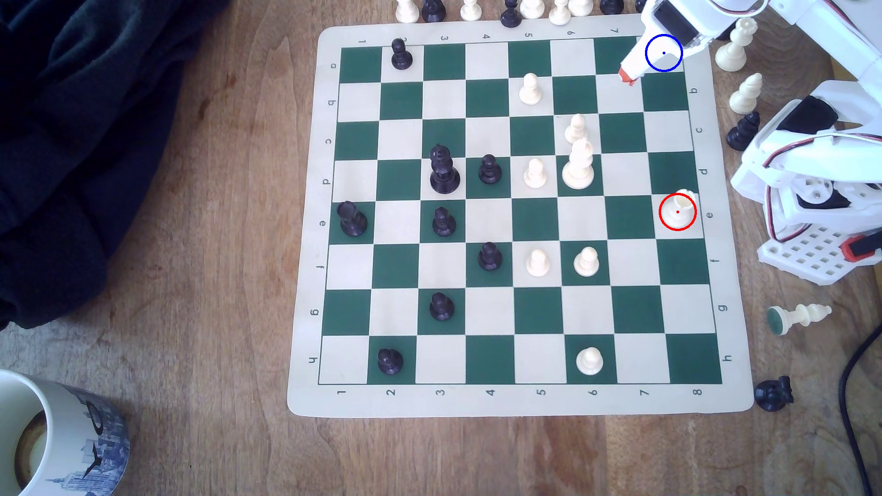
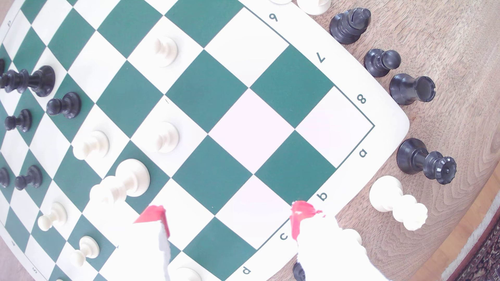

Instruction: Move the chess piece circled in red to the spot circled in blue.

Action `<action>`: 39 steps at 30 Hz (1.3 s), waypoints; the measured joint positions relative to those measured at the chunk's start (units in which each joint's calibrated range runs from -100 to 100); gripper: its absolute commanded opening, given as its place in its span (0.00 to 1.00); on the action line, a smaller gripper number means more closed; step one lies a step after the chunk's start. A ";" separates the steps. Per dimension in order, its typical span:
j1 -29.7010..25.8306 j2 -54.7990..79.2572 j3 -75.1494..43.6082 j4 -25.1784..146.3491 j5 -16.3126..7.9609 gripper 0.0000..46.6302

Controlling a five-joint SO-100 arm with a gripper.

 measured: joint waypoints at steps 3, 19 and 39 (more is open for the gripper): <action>-1.18 0.92 1.63 0.88 -0.88 0.78; -12.98 1.34 0.36 10.12 -0.29 0.92; -24.04 -29.16 13.01 16.57 -0.29 0.87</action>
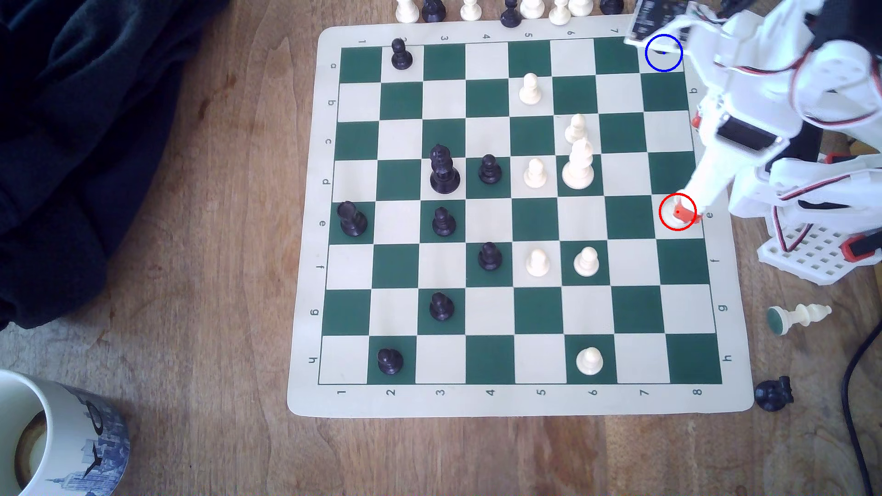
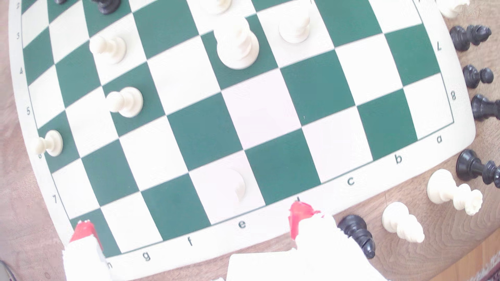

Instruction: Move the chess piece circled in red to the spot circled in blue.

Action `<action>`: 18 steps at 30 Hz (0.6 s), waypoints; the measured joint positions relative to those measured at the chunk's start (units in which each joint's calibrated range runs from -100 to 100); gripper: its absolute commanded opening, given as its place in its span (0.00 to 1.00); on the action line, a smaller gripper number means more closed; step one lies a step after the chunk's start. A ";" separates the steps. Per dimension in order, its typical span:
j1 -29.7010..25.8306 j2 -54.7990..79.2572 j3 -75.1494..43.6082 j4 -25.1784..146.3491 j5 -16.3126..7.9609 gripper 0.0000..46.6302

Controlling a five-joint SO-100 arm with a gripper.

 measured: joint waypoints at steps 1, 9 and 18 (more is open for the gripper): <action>-0.44 -1.09 0.72 0.00 0.00 0.87; -3.61 -1.01 2.53 -0.08 0.00 0.84; -6.12 2.26 1.17 -0.80 -0.10 0.83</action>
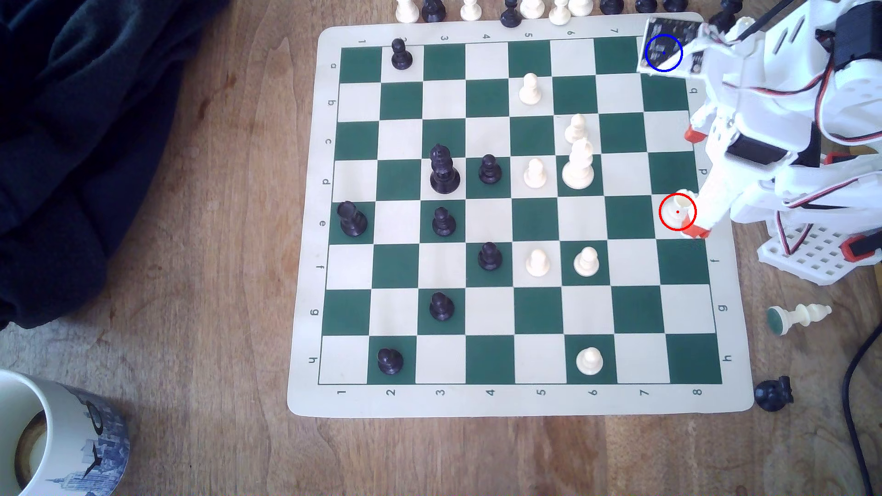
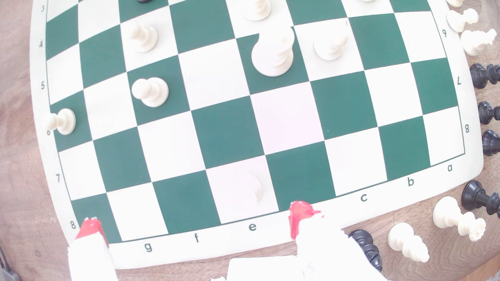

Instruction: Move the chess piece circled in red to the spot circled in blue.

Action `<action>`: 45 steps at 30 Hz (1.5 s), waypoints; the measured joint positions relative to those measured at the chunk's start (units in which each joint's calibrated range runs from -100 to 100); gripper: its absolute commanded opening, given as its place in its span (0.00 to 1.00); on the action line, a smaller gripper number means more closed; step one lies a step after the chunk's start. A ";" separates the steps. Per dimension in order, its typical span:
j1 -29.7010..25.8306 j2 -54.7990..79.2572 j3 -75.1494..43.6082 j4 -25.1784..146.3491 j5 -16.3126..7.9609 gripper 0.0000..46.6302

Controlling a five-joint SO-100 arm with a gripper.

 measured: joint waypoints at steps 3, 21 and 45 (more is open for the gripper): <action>-1.33 3.18 0.00 0.00 -0.44 0.83; -6.56 8.38 0.00 -0.72 -1.71 0.38; -5.01 21.28 4.07 -5.34 -1.51 0.58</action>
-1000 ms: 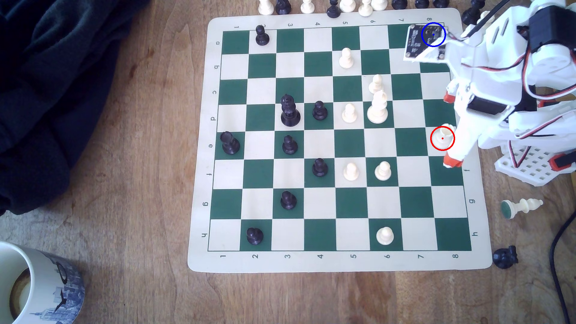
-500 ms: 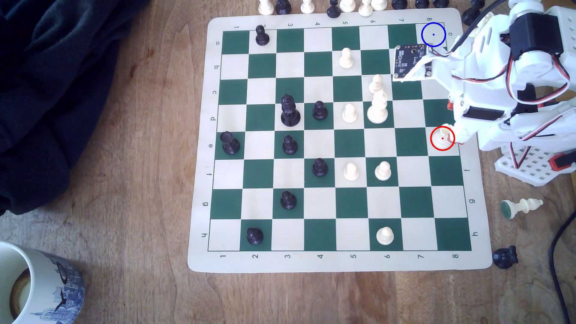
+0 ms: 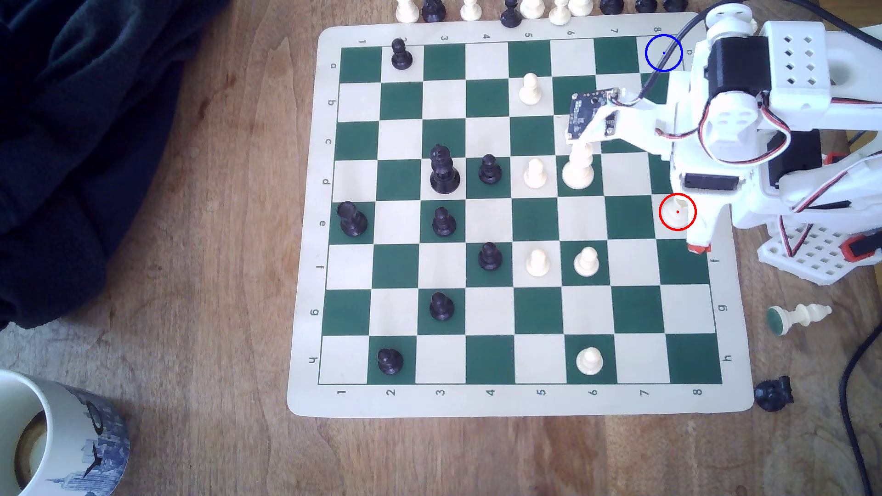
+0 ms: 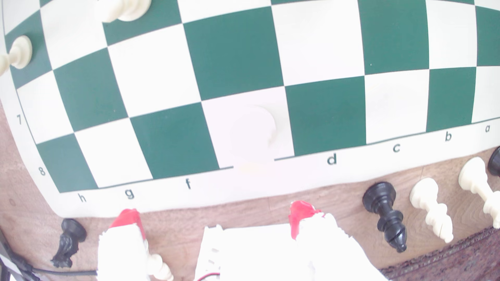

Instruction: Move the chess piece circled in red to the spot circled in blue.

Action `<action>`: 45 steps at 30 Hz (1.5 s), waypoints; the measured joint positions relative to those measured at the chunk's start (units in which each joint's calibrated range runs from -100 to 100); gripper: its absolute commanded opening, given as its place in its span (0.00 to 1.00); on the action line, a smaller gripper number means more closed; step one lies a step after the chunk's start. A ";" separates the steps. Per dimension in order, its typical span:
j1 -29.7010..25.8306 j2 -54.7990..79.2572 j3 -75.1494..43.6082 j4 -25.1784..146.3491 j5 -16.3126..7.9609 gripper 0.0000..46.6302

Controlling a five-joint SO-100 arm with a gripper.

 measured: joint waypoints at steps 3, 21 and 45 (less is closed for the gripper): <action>0.00 0.75 1.08 -2.39 0.00 0.46; 0.81 5.03 4.88 -8.53 0.00 0.42; -0.88 9.64 5.06 -11.79 -0.05 0.24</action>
